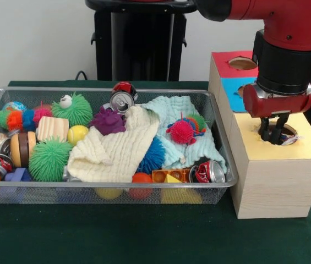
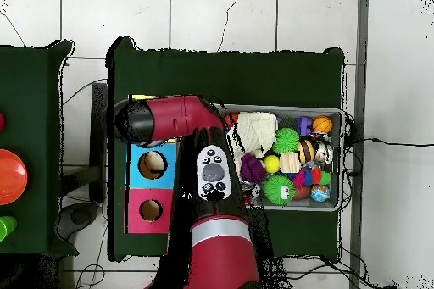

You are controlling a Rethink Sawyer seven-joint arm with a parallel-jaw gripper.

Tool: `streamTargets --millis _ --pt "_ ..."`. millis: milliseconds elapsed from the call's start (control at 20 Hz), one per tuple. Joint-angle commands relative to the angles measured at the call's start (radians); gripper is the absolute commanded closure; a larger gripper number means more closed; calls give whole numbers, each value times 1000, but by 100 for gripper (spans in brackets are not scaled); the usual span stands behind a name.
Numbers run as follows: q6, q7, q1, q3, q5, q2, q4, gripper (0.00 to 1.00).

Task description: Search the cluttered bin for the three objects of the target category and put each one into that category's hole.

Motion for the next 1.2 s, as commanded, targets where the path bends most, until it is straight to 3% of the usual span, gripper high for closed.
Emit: streamTargets --millis 50,1200 --pt "-57 120 -51 -113 -97 -49 173 0" --pt "5 40 -95 -85 -69 -131 222 0"
